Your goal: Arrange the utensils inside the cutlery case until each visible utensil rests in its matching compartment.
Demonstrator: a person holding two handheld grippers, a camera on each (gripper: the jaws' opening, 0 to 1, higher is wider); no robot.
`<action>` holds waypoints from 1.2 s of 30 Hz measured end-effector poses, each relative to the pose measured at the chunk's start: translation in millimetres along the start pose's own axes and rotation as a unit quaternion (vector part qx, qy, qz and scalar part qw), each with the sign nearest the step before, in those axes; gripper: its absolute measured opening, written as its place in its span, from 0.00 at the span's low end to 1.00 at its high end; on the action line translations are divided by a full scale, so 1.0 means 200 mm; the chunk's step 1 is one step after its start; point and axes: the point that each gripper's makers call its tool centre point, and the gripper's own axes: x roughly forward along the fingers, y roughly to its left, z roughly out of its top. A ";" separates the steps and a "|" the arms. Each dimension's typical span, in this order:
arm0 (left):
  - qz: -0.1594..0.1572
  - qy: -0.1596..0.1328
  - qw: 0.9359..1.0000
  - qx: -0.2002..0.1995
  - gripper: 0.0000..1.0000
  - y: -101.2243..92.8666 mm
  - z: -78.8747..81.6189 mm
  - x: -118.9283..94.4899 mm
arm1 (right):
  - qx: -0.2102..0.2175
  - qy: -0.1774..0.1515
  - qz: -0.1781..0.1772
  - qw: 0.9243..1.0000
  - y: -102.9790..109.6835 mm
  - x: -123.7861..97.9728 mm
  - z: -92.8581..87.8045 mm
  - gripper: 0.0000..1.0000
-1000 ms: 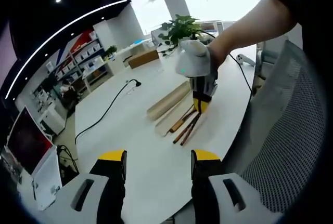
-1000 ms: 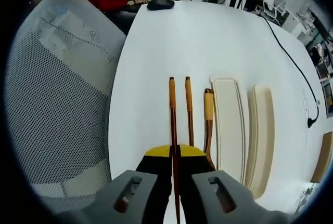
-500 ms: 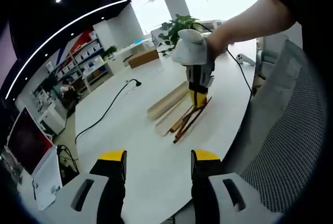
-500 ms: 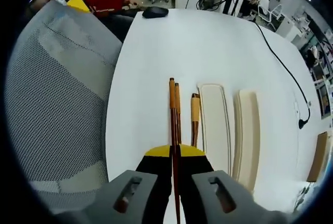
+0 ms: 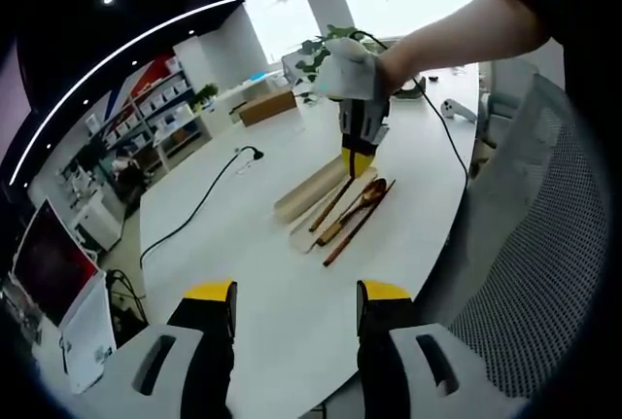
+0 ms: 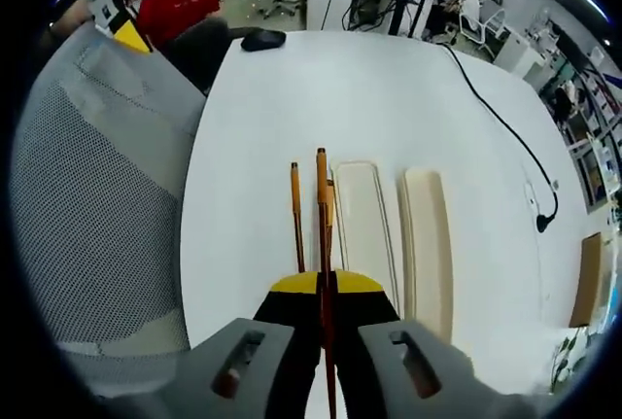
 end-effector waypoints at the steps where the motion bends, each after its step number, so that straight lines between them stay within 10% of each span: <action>1: 0.000 0.000 1.000 0.000 0.51 0.00 0.00 0.00 | 0.001 -0.002 0.000 1.000 -0.01 0.00 0.00 0.00; 36: -0.002 0.011 1.000 0.001 0.51 -0.01 -0.02 0.01 | 0.025 -0.025 -0.160 0.986 -0.37 0.00 -0.06 0.00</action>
